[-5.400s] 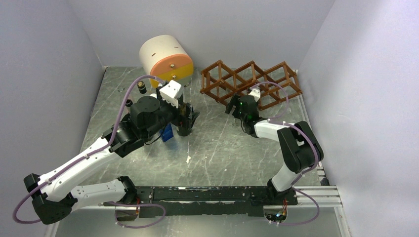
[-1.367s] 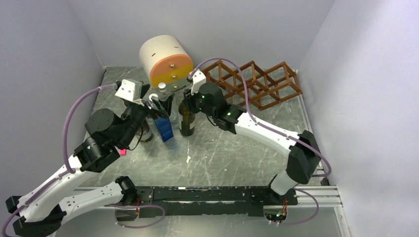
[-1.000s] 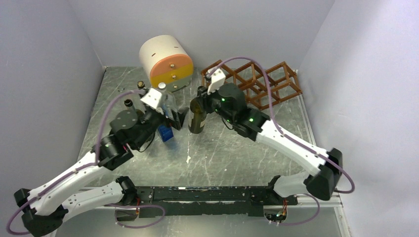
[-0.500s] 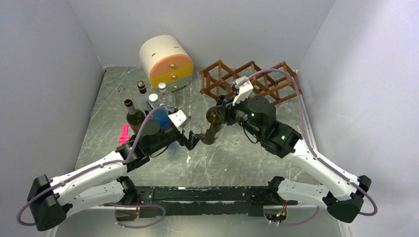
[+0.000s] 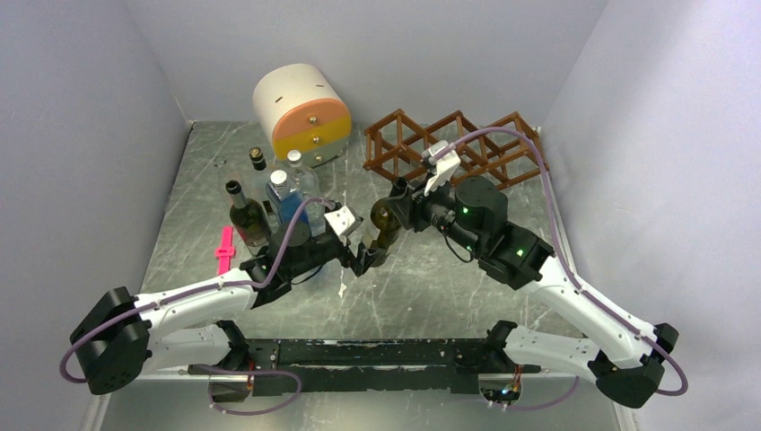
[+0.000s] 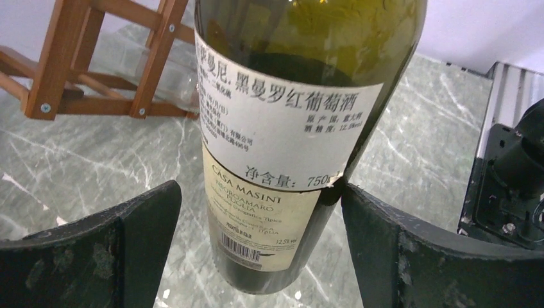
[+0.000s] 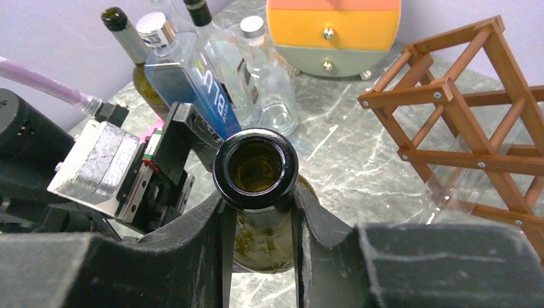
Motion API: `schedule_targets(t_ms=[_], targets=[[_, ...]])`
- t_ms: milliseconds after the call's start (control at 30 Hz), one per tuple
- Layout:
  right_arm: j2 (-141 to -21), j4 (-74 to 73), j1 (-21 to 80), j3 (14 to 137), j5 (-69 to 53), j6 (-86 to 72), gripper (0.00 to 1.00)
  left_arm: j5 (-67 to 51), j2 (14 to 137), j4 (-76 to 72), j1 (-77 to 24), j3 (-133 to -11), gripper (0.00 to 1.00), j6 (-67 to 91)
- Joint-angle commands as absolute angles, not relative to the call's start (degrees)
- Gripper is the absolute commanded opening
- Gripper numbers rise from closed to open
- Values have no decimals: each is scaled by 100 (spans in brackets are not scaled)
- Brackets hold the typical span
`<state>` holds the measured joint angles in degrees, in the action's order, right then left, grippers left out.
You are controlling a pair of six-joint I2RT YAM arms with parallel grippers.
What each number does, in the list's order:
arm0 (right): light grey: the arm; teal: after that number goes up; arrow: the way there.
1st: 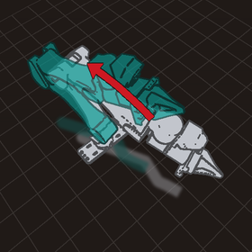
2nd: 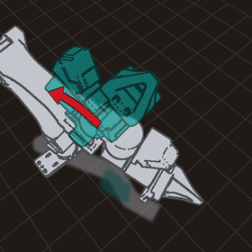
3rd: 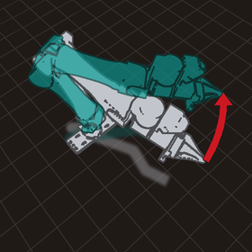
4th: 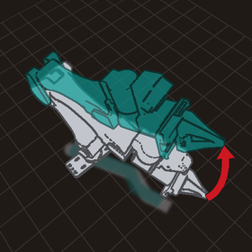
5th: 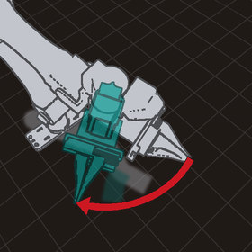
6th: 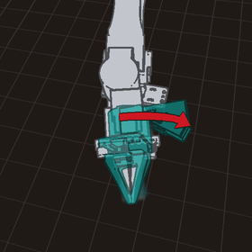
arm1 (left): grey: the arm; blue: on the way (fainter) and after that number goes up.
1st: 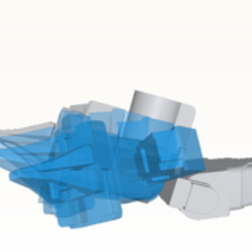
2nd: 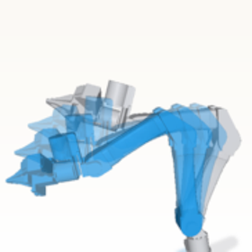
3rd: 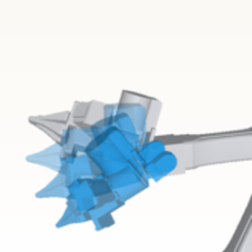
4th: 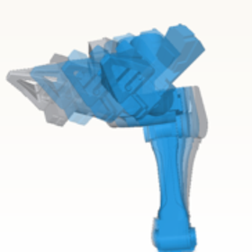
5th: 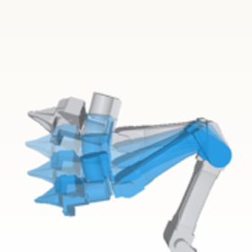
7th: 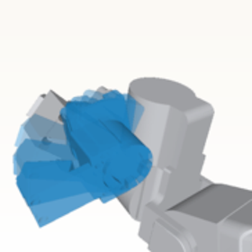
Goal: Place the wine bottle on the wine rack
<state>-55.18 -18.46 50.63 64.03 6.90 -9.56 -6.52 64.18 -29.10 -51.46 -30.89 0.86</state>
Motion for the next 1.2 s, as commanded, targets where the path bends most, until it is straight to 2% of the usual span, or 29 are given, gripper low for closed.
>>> schedule_targets(t_ms=[0, 233, 333, 367, 433, 467, 533, 567, 600, 667, 767, 967, 1167], targets=[[-5056, -1013, 5089, 6465, 178, -1091, 0, -1009, 6489, -4158, -5106, -2851, 98, 143], [-4846, -941, 5089, 6416, -194, -1086, 0, -2003, 6753, -4546, -5106, -2905, 100, -125], [-4801, -1041, 5082, 6441, -232, -1090, 0, -2354, 6761, -4523, -5106, -3009, 90, -329], [-4793, -1079, 5084, 6457, -253, -1098, 0, -2408, 6748, -4520, -5106, -3028, 85, -400], [-4804, -1200, 5088, 6522, -351, -1118, 0, -2387, 6689, -4535, -5106, -3026, 67, -541], [-4820, -1275, 5089, 6579, -371, -1136, 5, -2390, 6647, -4529, -5106, -3022, 57, -661], [-4850, -1443, 5089, 6661, -354, -1233, 23, -2336, 6601, -4431, -5106, -3050, 33, -913], [-4858, -1531, 5089, 6700, -317, -1280, 33, -2384, 6579, -4264, -5108, -3126, 13, -1144], [-4860, -1655, 5087, 6756, -271, -1318, 45, -2408, 6569, -4012, -5109, -3242, 8, -1338], [-4842, -1898, 5089, 6835, -162, -1340, 61, -2478, 6570, -3578, -5106, -3478, 7, -1781], [-4860, -2370, 5086, 7119, 296, -1514, 72, -2294, 6624, -3028, -5106, -3848, 7, -2431], [-5183, -3697, 5083, 8229, 1239, -1676, 74, -1892, 6783, -3009, -5114, -4133, 7, -3885], [-5383, -4600, 5088, 8770, 1432, -1588, 74, -1244, 7213, -2746, -5168, -4700, 7, -5593]])
